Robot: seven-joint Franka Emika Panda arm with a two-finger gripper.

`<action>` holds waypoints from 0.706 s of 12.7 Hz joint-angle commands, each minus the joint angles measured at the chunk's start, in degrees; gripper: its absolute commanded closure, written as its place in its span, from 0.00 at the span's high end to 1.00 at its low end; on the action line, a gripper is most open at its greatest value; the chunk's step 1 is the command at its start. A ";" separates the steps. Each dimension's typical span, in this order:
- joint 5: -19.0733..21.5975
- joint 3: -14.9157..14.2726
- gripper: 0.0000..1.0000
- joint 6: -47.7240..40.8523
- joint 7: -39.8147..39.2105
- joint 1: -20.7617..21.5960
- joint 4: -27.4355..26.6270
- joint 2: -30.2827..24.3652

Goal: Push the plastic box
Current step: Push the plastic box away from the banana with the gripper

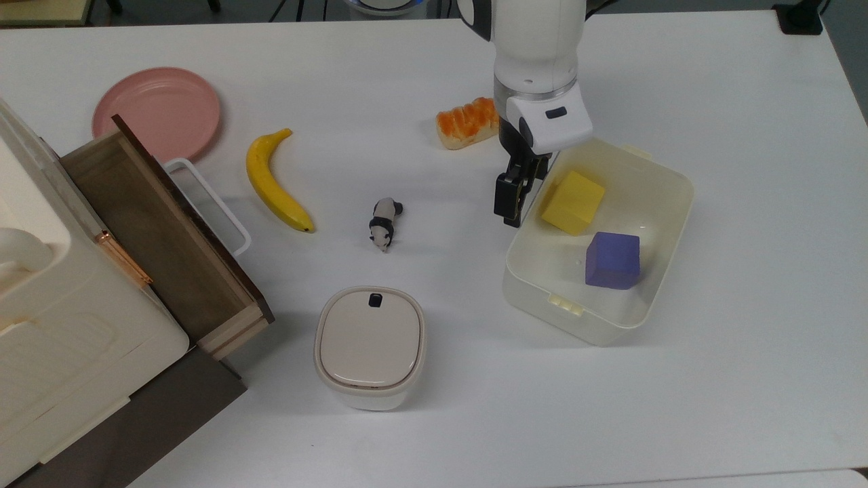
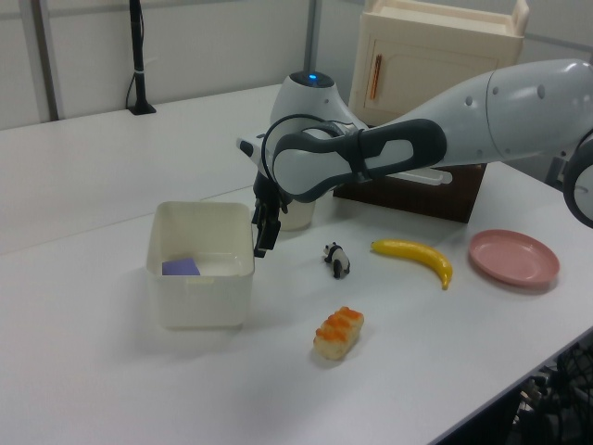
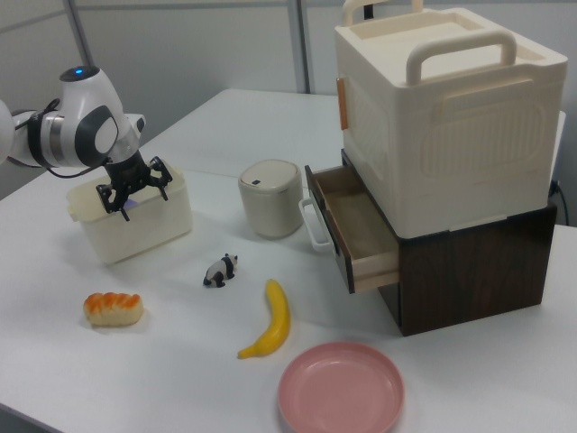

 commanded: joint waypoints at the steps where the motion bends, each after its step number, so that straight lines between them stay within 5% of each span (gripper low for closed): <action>1: -0.90 0.71 1.00 0.81 1.23 0.56 1.03 0.44; 6: -0.90 0.89 1.00 -2.69 1.05 -0.23 -4.32 -4.47; 9: -0.82 0.89 1.00 -15.32 1.23 -1.98 -3.98 -9.13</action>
